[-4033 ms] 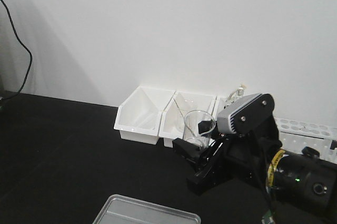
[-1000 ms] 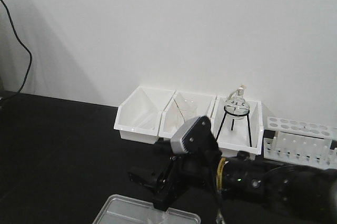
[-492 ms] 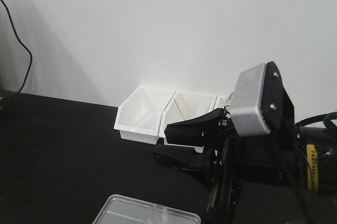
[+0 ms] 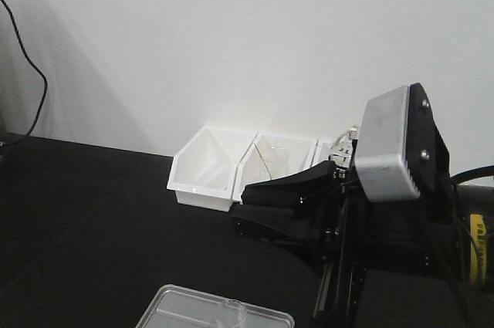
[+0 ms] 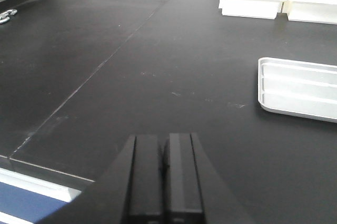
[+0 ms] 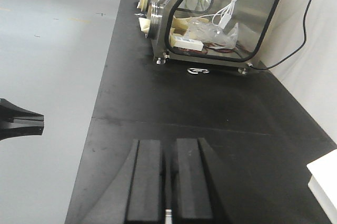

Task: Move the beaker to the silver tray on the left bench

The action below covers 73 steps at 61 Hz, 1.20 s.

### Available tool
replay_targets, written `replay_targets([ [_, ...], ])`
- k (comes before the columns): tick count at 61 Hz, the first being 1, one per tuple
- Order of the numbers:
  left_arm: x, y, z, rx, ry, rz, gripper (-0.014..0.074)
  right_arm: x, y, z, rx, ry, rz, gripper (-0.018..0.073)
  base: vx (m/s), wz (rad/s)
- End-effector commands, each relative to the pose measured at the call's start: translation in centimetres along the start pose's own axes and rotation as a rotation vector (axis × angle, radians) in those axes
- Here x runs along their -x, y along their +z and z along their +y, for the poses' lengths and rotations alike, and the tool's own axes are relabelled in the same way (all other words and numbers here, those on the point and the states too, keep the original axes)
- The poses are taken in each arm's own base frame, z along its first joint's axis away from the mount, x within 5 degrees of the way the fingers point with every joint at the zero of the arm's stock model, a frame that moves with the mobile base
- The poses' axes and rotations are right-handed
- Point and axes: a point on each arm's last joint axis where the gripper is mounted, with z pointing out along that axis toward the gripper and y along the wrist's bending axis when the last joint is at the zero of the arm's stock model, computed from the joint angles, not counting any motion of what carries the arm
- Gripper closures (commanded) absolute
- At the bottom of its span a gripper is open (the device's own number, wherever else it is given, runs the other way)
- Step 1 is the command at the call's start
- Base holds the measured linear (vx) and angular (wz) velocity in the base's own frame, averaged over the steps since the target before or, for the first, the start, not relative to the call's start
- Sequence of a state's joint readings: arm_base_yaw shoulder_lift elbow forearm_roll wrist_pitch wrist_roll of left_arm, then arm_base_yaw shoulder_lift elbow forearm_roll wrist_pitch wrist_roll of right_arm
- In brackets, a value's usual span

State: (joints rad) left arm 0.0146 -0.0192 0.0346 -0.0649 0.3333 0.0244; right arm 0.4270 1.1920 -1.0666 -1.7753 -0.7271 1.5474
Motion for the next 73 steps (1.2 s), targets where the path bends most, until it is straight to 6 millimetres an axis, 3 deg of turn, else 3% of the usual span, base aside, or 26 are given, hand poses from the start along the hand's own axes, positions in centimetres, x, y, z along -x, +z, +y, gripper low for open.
replay_targets([
  [1,0.2,0.1,0.0,-0.005,-0.003,-0.073,0.0595,1.8,-1.0,0.1,-0.041,-0.011,-0.064,0.0407,0.00,0.00],
  [10,0.2,0.1,0.0,-0.005,-0.003,-0.073,0.0595,3.3,-3.1,0.0,-0.104,0.019,-0.153,0.0431,0.00,0.00],
  [20,0.2,0.1,0.0,-0.005,-0.003,-0.073,0.0595,5.6,-6.7,-0.4,-0.234,0.098,-0.326,0.0530,0.00,0.00],
  [29,0.2,0.1,0.0,-0.005,-0.003,-0.073,0.0595,7.2,-9.7,0.7,-0.305,0.124,-0.462,0.0576,0.00,0.00],
  [37,0.2,0.1,0.0,-0.005,-0.003,-0.073,0.0595,6.9,-12.1,1.1,-0.499,0.131,-0.570,0.0575,0.00,0.00],
  [46,0.2,0.1,0.0,-0.005,-0.003,-0.073,0.0595,3.7,-15.0,2.1,-0.801,0.114,-0.561,0.0573,0.00,0.00],
  [53,0.2,0.1,0.0,-0.005,-0.003,-0.073,0.0595,0.0,-16.6,3.5,-0.976,0.054,-0.338,0.0573,0.00,0.00],
  [62,0.2,0.1,0.0,-0.005,-0.003,-0.073,0.0595,-5.0,-17.0,6.1,-0.968,-0.074,-0.021,0.0573,0.00,0.00],
  [73,0.2,0.1,0.0,-0.005,-0.003,-0.073,0.0595,-11.3,-17.5,9.1,-0.987,-0.010,-0.153,0.0573,0.00,0.00],
])
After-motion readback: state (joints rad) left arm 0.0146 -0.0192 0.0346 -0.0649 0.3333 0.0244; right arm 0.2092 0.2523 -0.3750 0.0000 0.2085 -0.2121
